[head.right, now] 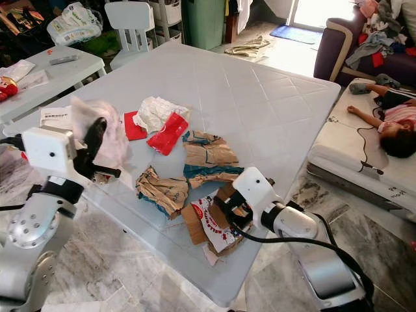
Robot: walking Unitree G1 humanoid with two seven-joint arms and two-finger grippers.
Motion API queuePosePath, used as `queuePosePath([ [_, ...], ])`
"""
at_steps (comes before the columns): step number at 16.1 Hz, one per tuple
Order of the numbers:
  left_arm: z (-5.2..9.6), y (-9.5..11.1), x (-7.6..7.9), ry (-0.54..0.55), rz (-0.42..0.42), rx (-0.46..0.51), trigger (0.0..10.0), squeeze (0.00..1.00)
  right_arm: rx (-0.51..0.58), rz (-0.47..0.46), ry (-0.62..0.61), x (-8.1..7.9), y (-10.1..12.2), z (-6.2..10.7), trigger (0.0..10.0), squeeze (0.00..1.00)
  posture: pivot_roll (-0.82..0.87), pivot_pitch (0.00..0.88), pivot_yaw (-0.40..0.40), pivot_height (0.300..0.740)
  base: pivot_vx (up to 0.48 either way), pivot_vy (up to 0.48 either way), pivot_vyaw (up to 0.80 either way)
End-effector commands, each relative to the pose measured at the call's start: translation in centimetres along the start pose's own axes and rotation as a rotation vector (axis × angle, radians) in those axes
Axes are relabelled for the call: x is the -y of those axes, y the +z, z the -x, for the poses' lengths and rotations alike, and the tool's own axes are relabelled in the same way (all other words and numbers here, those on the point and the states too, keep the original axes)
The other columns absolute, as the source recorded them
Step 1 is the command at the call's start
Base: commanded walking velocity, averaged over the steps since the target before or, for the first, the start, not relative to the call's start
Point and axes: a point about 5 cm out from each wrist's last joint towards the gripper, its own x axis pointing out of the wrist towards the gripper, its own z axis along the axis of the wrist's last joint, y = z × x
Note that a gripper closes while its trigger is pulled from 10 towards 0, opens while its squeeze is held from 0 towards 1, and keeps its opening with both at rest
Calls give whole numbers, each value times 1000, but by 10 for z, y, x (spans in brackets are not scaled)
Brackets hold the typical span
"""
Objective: Picking trash to rubbish bin
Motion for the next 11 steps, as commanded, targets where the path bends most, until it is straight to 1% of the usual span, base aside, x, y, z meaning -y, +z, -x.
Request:
queuePosePath([
  [1,-2,1,2,-16,-7,16,0,0,-56,-10,-3,0,-8,-1,10000,0,6,67,-10,740,0,0,0],
  [3,-3,0,4,-23,-4,17,0,0,-55,-31,-9,0,-10,-1,10000,0,3,67,-7,740,0,0,0],
  [4,-4,-2,6,-33,3,17,0,0,-39,-71,-28,1,-10,-2,0,0,1,67,-6,740,0,0,0],
  [7,-5,-4,10,-48,17,16,0,0,-24,-83,-68,4,-9,-4,0,0,-3,66,-1,740,0,0,0],
  [8,-6,-5,11,-52,21,19,0,0,10,-96,-94,7,-4,-5,0,0,-5,67,1,740,0,0,0],
  [11,-8,-5,13,-60,33,24,0,0,23,-102,-114,8,-3,-5,0,0,-7,70,2,740,0,0,0],
])
